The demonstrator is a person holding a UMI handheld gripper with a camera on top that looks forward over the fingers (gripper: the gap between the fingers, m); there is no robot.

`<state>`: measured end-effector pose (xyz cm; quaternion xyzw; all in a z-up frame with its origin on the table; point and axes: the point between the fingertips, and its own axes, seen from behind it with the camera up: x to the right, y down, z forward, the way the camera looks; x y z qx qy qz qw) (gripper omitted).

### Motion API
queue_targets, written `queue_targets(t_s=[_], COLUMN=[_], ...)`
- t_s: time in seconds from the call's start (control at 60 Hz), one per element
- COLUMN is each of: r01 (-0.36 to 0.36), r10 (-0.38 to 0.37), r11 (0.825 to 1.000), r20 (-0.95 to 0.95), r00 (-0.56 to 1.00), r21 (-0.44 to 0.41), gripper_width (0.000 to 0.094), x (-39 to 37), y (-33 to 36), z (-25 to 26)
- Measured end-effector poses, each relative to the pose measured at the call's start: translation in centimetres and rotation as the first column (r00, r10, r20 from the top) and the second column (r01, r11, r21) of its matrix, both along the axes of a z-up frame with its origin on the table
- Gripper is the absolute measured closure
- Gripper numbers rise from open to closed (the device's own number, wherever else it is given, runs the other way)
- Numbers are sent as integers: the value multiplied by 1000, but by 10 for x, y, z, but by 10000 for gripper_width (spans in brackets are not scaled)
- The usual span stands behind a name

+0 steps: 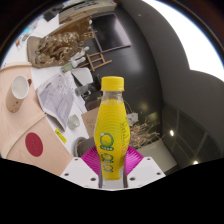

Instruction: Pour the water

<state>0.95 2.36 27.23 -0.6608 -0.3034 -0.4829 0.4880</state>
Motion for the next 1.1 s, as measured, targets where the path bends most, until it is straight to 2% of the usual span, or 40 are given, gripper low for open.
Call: queue_targets(t_s=[0.117,0.233,0.367,0.517,0.65,0.75,0.85,0.983,1.1], r01=[-94,-119,-120,-73,-91,-109,-136,-139,-101], r10=[113,182,256,266,277,254,215,142,76], r11=[992,979,962,952,951,957,967,984,994], r20=[265,438,645,689,679,597,402,13,-374], r00=[958,880,720,674,680,761,890,990,924], r21=[-84,-168,-246,-297,-296,-268,-216,-114,-46], gripper_width=[662,662,664,663,663,663,663,660,660], x=[-64,-106,-126,-118,-124,-125,-124,-115,-104], y=[28,43,57,63,64,64,60,52,45], z=[-21,-48,-79,-99,-97,-87,-70,-48,-48])
